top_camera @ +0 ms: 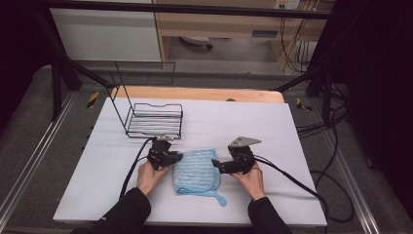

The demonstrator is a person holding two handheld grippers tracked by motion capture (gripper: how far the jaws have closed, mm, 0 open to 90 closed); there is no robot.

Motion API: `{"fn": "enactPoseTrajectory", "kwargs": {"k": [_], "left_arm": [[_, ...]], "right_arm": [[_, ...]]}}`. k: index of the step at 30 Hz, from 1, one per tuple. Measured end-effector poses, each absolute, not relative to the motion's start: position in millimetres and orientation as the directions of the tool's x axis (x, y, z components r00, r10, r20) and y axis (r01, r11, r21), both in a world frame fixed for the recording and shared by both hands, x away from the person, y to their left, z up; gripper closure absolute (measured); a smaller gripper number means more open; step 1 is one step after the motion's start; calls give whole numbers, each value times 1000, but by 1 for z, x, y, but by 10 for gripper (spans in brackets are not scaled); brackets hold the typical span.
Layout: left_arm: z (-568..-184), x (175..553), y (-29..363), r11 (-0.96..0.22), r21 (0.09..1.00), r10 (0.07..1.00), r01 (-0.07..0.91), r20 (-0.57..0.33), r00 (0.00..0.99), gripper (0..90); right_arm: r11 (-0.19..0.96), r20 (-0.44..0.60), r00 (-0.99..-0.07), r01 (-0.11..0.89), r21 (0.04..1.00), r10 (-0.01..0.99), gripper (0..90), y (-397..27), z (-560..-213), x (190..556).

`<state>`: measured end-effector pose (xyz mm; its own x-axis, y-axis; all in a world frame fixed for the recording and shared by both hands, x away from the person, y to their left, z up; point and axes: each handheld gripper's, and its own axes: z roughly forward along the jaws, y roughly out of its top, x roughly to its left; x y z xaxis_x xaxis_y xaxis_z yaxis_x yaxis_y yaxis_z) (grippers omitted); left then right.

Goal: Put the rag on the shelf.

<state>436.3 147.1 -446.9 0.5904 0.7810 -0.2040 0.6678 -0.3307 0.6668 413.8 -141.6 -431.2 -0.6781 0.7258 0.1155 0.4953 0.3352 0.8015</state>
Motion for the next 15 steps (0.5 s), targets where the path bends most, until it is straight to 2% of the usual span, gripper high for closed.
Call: {"fn": "enactPoseTrajectory", "kwargs": {"k": [6,13,15], "left_arm": [[-448,436,147,-342,676,775,652,-190,603,760],[-448,435,147,-344,682,775,645,-182,605,760],[-448,435,147,-346,683,775,643,-179,606,760]], "right_arm": [[328,140,-663,529,783,736,233,-133,-436,433],[285,202,-644,569,771,738,394,-130,-444,441],[255,250,-634,595,762,731,457,-128,-448,444]]}}
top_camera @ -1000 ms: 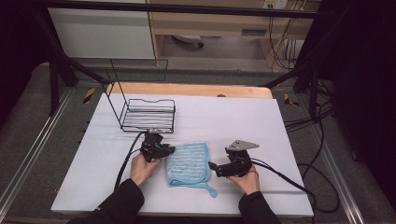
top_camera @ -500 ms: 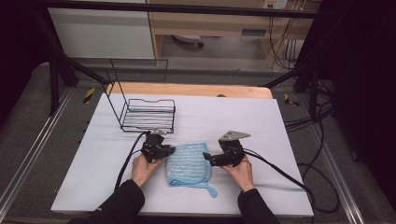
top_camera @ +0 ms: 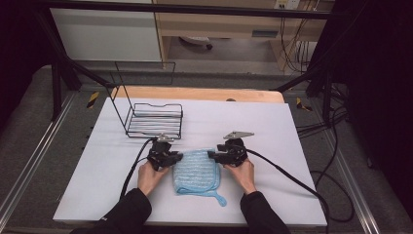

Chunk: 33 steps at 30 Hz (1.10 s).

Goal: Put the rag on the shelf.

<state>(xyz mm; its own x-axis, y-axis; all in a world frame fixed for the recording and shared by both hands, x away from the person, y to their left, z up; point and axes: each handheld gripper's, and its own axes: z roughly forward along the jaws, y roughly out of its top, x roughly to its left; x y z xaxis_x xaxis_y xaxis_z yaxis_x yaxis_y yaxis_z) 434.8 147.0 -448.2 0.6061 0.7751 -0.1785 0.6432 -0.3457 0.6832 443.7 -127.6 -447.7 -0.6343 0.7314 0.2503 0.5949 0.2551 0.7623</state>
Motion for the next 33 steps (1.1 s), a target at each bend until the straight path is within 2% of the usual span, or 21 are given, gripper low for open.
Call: {"fn": "enactPoseTrajectory", "kwargs": {"k": [2,9,16,23,33], "left_arm": [[-448,435,147,-349,686,774,639,-172,609,760],[-448,434,147,-355,688,770,632,-168,615,760],[-449,434,147,-355,690,768,631,-169,617,759],[-449,435,148,-353,690,766,631,-174,619,758],[-448,437,152,-307,686,763,660,-237,601,792]], "right_arm": [[257,261,-633,606,753,728,465,-127,-449,445],[290,265,-653,613,735,709,613,-122,-458,444],[287,276,-648,624,727,710,660,-122,-458,442],[285,329,-645,659,695,689,770,-123,-457,444],[276,337,-643,661,697,688,805,-124,-452,443]]}}
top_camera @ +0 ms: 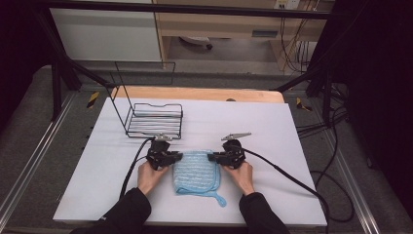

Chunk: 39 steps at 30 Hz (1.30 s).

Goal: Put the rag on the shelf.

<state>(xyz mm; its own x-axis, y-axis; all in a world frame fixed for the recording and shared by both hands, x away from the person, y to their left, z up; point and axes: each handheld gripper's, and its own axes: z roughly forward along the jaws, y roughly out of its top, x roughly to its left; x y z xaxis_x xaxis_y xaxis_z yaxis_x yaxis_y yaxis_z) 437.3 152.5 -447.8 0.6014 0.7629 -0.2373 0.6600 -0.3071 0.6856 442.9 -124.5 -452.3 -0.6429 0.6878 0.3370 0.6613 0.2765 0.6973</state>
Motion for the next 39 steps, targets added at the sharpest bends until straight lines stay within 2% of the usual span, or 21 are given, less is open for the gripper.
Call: {"fn": "enactPoseTrajectory", "kwargs": {"k": [6,15,39], "left_arm": [[-442,436,156,-288,704,753,649,-252,608,797],[-422,422,166,-250,777,724,578,-246,644,797],[-387,397,173,-188,870,710,456,-200,675,796]], "right_arm": [[265,326,-653,638,723,683,805,-126,-445,439],[228,335,-674,603,764,659,805,-130,-429,431],[188,226,-744,427,884,629,806,-134,-389,406]]}}
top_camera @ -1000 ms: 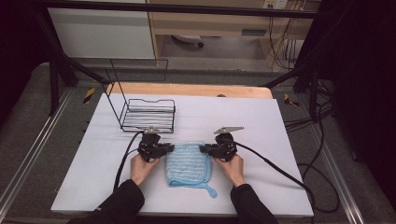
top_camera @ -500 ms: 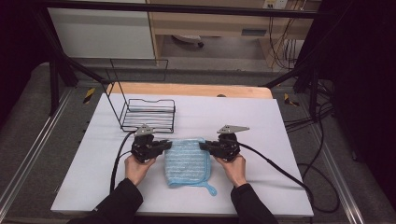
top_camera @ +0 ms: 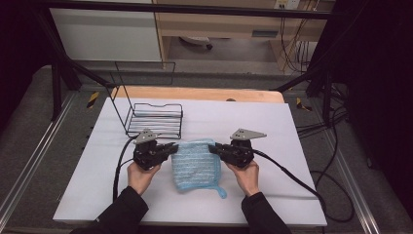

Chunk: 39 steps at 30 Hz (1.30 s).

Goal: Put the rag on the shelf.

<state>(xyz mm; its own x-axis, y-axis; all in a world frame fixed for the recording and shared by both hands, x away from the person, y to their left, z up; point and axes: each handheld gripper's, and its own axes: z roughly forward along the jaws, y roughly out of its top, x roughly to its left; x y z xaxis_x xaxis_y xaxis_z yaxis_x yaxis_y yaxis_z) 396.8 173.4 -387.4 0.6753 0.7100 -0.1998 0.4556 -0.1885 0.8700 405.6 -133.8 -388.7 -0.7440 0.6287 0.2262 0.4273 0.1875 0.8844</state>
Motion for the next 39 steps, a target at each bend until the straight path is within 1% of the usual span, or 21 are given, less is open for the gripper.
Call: {"fn": "enactPoseTrajectory", "kwargs": {"k": [6,11,30,39], "left_arm": [[-377,391,174,-175,893,716,416,-174,676,796],[-370,388,176,-154,902,709,403,-183,681,796],[-343,371,181,-104,949,720,299,-136,680,796],[-329,368,185,-75,963,729,261,-126,673,796]], "right_arm": [[195,174,-757,371,908,629,806,-132,-376,398],[183,161,-765,344,921,624,806,-133,-367,393],[158,69,-783,210,965,618,806,-129,-336,372],[135,48,-778,168,976,626,808,-124,-324,368]]}}
